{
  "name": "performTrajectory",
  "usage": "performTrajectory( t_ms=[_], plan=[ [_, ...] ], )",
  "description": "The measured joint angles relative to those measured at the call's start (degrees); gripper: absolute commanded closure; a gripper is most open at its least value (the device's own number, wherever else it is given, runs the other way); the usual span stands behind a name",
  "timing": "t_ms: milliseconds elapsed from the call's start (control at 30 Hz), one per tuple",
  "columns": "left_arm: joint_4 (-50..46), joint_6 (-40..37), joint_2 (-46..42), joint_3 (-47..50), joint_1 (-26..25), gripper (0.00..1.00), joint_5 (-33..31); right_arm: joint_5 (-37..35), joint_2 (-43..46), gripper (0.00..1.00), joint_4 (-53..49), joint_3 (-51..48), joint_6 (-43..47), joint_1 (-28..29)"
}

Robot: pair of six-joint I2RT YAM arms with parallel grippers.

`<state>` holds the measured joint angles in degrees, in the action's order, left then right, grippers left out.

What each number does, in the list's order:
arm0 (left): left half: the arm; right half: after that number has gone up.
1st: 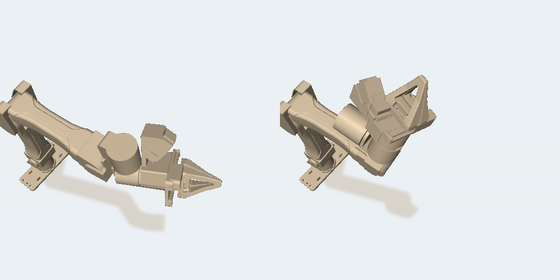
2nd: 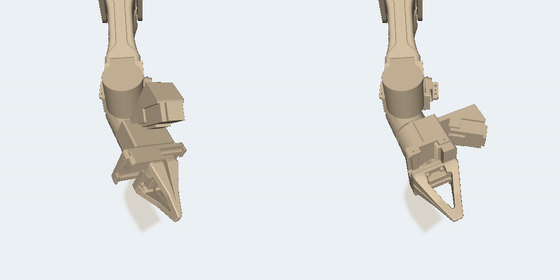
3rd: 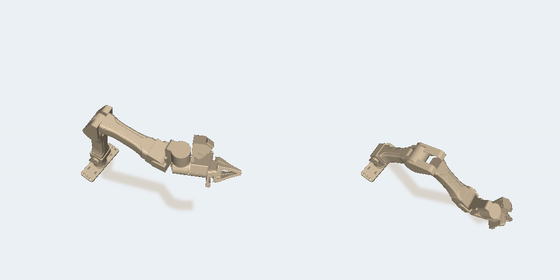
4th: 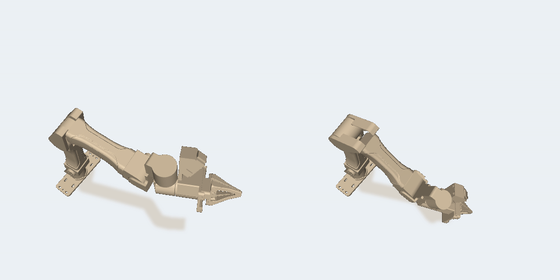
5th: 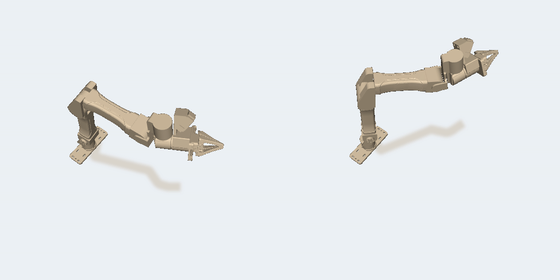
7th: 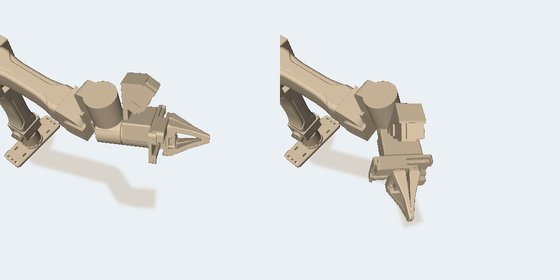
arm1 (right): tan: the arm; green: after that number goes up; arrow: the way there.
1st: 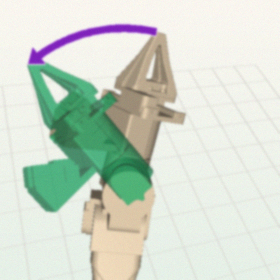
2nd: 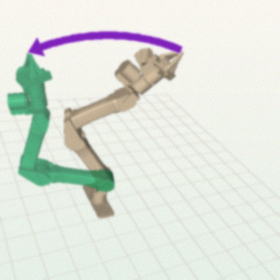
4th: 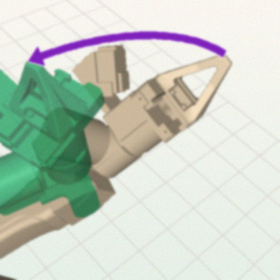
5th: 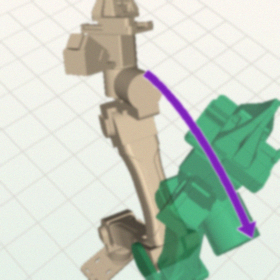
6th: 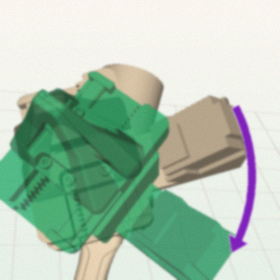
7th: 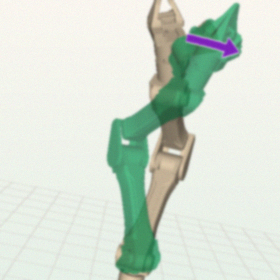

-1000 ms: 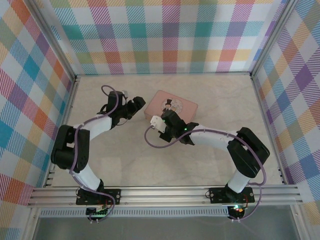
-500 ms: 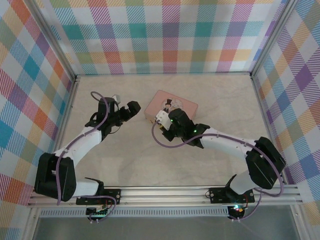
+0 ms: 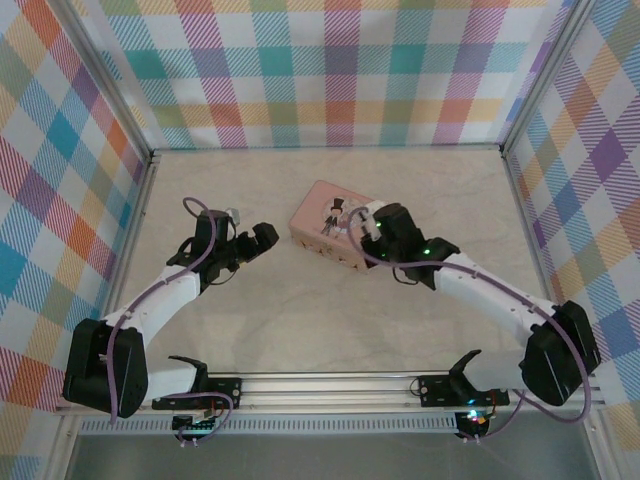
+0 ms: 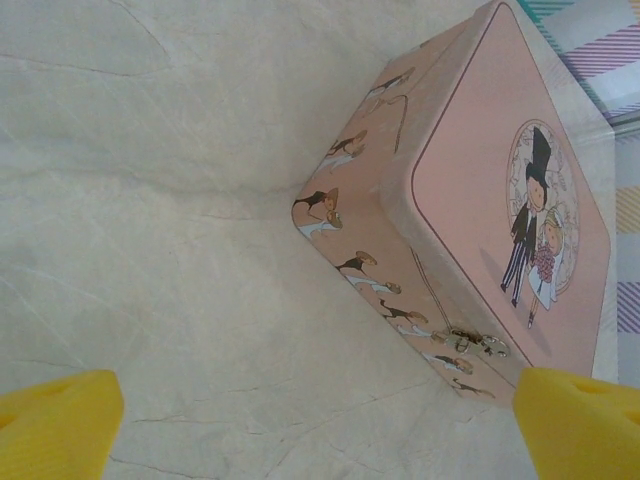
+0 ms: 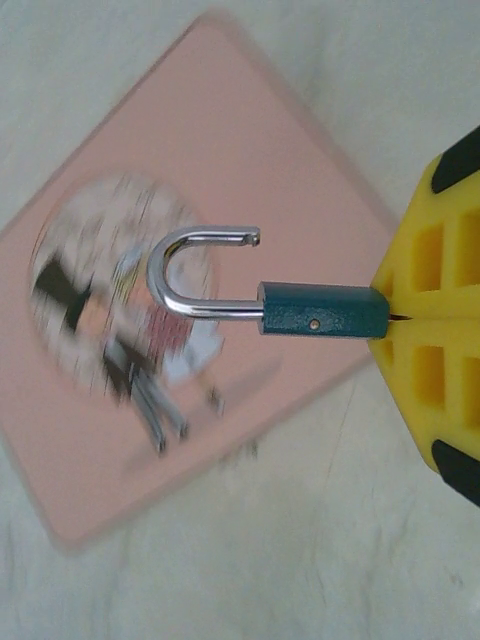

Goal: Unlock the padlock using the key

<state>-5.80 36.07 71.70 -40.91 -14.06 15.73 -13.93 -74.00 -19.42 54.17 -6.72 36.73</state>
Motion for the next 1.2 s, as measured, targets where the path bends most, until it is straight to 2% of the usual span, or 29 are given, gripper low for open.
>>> performTrajectory(
  t_ms=[200,400,633,900,1033,1167,1200],
  plan=[
    [0.0,-0.2,-0.2,0.3,-0.1,0.0,0.0,-3.3,0.8,1.0,-9.2,0.5,-9.4,-12.1],
    [0.5,-0.1,-0.2,1.3,-0.2,0.0,0.0,-4.7,-4.4,1.0,-13.5,0.8,-14.0,-19.8],
    [1.2,0.3,-0.2,1.7,-0.5,0.0,0.0,-4.8,-14.0,1.0,-15.1,2.2,-15.4,-24.0],
    [1.4,0.5,-0.2,1.8,-1.0,0.0,0.0,-5.1,-22.2,0.95,-15.3,5.6,-15.3,-24.2],
    [1.5,0.6,-0.2,1.9,-1.2,0.0,-0.4,-4.5,-24.7,0.84,-15.2,6.8,-15.3,-24.2],
    [1.4,0.7,-0.2,1.9,-1.3,0.0,-0.5,-3.2,-25.8,0.63,-15.0,7.8,-15.2,-24.2],
    [1.4,0.7,-0.2,1.9,-1.3,0.0,-0.7,-2.9,-25.7,0.6,-14.9,7.9,-15.3,-24.2]
  ],
)
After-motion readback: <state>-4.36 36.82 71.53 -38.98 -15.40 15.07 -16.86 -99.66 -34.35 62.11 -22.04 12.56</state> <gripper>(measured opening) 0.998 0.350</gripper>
